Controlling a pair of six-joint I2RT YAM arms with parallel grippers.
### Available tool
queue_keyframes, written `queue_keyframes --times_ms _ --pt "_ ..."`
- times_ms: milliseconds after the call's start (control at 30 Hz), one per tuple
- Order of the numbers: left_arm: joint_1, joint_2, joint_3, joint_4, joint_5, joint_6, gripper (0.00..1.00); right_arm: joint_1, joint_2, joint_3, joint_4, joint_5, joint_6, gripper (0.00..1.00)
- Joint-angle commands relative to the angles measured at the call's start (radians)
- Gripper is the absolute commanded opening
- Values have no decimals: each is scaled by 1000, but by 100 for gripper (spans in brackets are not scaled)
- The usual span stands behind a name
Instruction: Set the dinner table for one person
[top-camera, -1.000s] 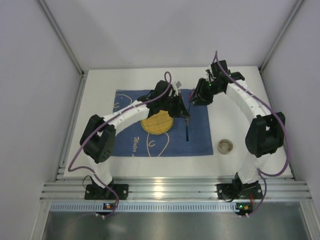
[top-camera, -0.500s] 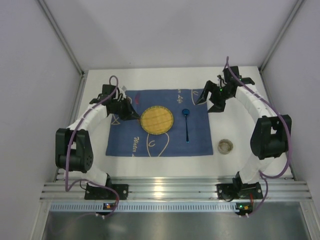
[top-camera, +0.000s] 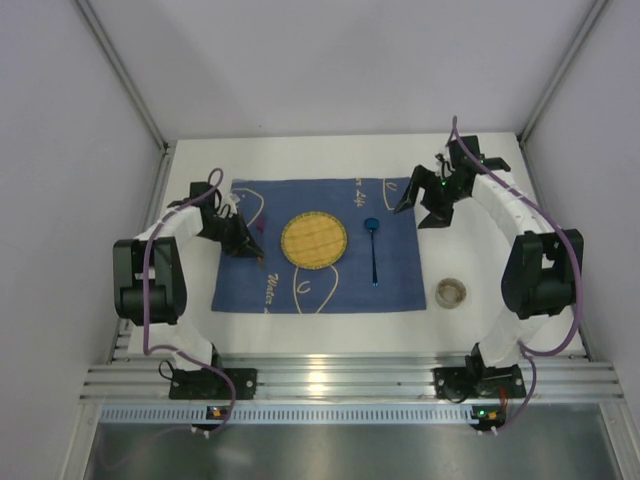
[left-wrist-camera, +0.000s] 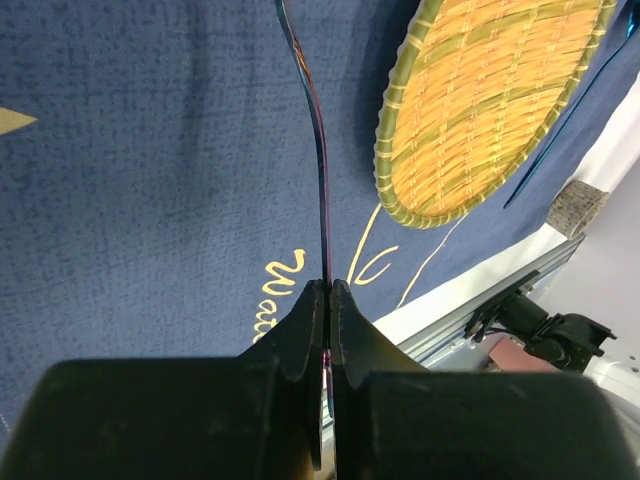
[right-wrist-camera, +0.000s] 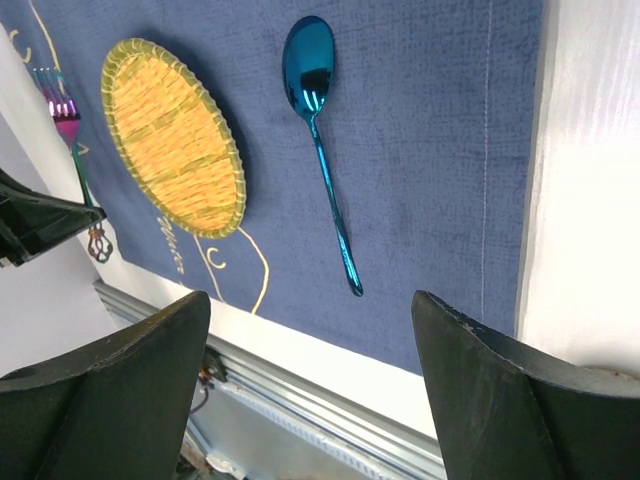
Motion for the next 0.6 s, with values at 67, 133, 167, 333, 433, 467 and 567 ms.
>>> queue_keyframes --times_ms 67,133,167,333,433,467,567 --pt "0 21 3 -30 -23 31 9 1 -38 -11 -3 89 -51 84" --pt "0 29 6 -39 -49 29 29 0 -37 -24 -9 118 -61 84" --pt "0 30 7 -47 -59 32 34 -3 -37 -30 -12 139 -65 84" --pt "6 41 35 -97 -199 29 55 -32 -67 -92 -12 190 -65 85" --pt "11 56 65 -154 -339 23 56 -75 -110 -127 -23 262 -65 86" --pt "9 56 73 -166 -370 23 55 -89 -121 -136 -39 320 -67 86" --pt "11 40 113 -199 -428 20 53 -162 -170 -182 -90 438 -62 86"
